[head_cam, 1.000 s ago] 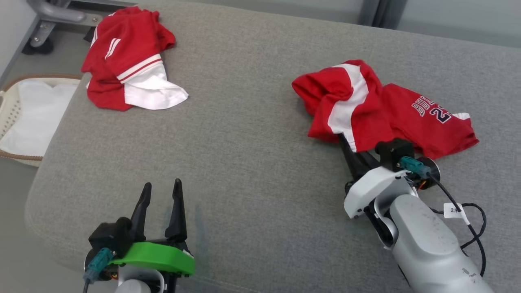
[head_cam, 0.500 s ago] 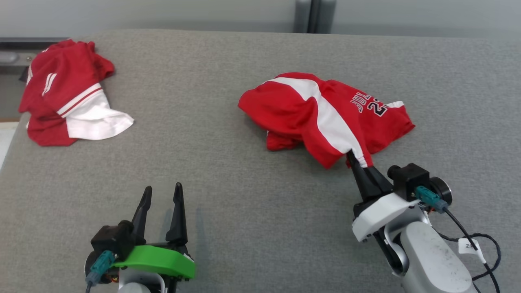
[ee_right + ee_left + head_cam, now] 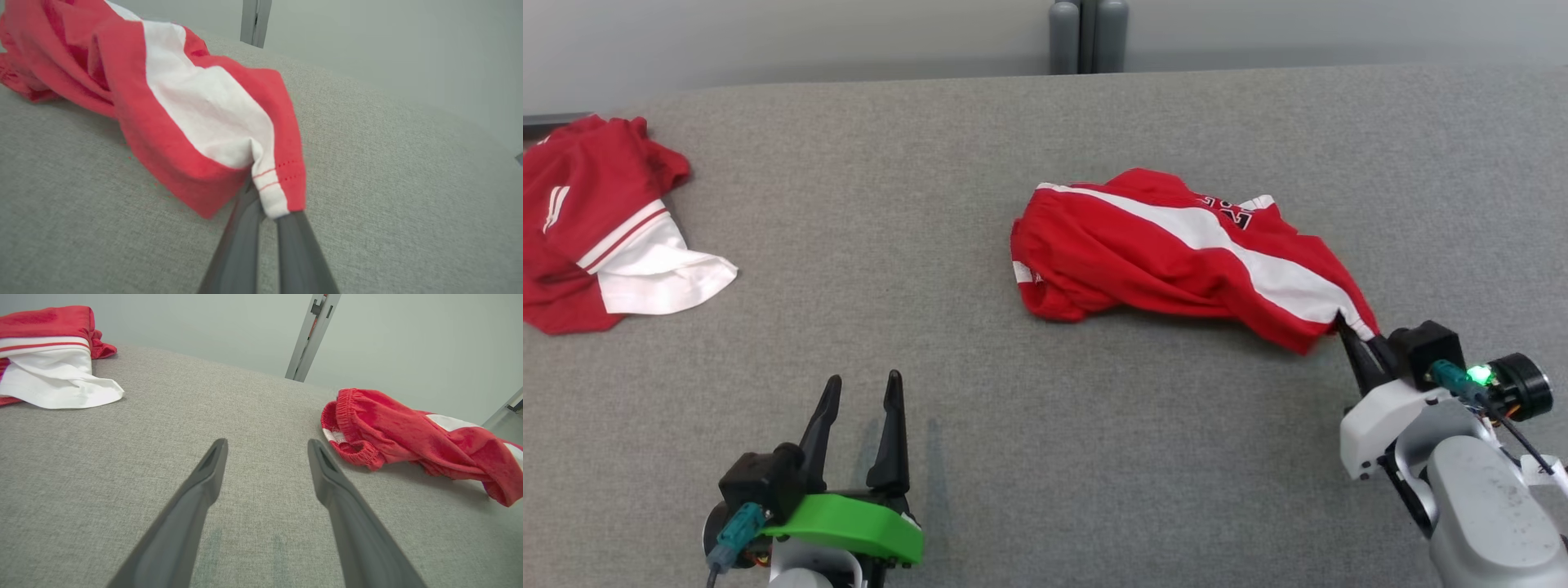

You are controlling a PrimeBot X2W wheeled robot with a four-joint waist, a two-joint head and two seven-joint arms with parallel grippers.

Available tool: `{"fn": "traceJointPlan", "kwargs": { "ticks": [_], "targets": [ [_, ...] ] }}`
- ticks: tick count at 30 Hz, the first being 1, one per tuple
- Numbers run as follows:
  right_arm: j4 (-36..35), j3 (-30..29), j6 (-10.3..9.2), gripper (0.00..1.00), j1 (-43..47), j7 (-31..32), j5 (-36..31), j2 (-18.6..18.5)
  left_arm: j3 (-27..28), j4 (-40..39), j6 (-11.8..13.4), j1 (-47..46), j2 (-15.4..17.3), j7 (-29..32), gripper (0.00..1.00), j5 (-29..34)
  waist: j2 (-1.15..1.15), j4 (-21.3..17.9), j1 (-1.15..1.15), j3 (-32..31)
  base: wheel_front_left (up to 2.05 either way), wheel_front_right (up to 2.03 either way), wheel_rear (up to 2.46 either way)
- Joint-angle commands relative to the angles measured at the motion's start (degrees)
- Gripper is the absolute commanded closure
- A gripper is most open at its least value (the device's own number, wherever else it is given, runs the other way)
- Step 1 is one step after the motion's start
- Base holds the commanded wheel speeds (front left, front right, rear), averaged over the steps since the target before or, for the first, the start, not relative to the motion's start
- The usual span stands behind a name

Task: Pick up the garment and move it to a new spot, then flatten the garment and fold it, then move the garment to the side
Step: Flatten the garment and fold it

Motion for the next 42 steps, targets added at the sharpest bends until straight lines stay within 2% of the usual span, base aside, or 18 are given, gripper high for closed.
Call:
{"fn": "traceJointPlan", "kwargs": {
  "ticks": [1, 4, 9, 10, 11, 12, 13, 20, 28, 35, 42],
  "targets": [
    [1.1, -0.8, -0.08, 1.0, -0.8, -0.6, -0.1, -0.1, -0.1, 0.1, -0.3, -0.5, 0.2, 0.0, 0.0, 0.6, -0.01, 0.1, 0.0, 0.0, 0.0, 0.0, 0.0],
    [4.0, -2.6, -0.08, 1.0, -2.4, -1.1, -2.2, -1.8, -0.3, 0.2, -0.3, -0.5, 0.2, 0.0, 0.0, 0.6, -0.01, 0.4, 0.0, -0.1, 0.0, 0.0, 0.0],
    [9.5, -4.6, -0.08, 1.0, -5.1, -2.0, -4.2, -1.8, -0.5, 0.4, -0.3, -0.4, 0.2, 0.0, 0.0, 0.7, -0.01, 0.8, 0.0, -0.2, 0.0, 0.0, 0.0],
    [10.6, -4.8, -0.08, 0.93, -5.5, -2.2, -4.7, -1.9, -0.5, 0.4, -0.3, -0.3, 0.2, 0.0, 0.0, 0.7, -0.01, 0.9, 0.0, -0.3, 0.0, 0.0, 0.0],
    [11.3, -5.0, -0.08, 0.82, -5.8, -2.4, -5.2, -1.8, -0.5, 0.4, -0.3, -0.3, 0.2, 0.0, 0.0, 0.7, -0.01, 0.9, 0.0, -0.3, 0.0, 0.0, 0.0],
    [12.0, -5.4, -0.08, 0.46, -6.1, -2.6, -5.6, -1.8, -0.5, 0.3, -0.3, -0.2, 0.2, 0.0, 0.0, 0.7, -0.01, 1.0, 0.0, -0.4, 0.0, 0.0, 0.0],
    [12.5, -5.7, -0.08, 0.0, -6.2, -2.7, -5.9, -1.7, -0.5, 0.3, -0.2, -0.1, 0.2, 0.0, 0.0, 0.6, -0.01, 1.0, 0.0, -0.5, 0.0, 0.0, 0.0],
    [12.8, -9.4, -0.08, 0.0, -4.8, -3.0, -6.8, -1.7, 0.1, 0.0, 0.1, 0.3, 0.2, 0.0, 0.0, 0.4, -0.01, 0.2, 0.0, -1.2, 0.0, 0.0, 0.0],
    [5.6, -12.8, -0.08, 0.0, -1.5, -3.1, -6.5, -0.5, 0.1, -0.8, 0.0, 0.3, 0.2, 0.0, 0.0, 0.6, -0.01, -1.3, 0.0, -3.0, 0.0, 0.0, 0.0],
    [-3.2, -12.7, -0.08, 0.0, 1.9, -3.1, -5.5, 3.8, -0.4, -0.9, -0.2, -0.8, 0.2, 0.0, 0.0, 0.8, -0.01, -2.0, 0.0, -5.1, 0.0, 0.0, 0.0],
    [-8.9, -10.6, -0.08, 0.0, 5.5, -3.0, -4.2, 7.4, -0.5, -1.0, -0.2, 0.4, 0.2, 0.0, 0.0, 0.5, -0.01, -2.0, 0.0, -6.9, 0.0, 0.0, 0.0]
  ]
}}
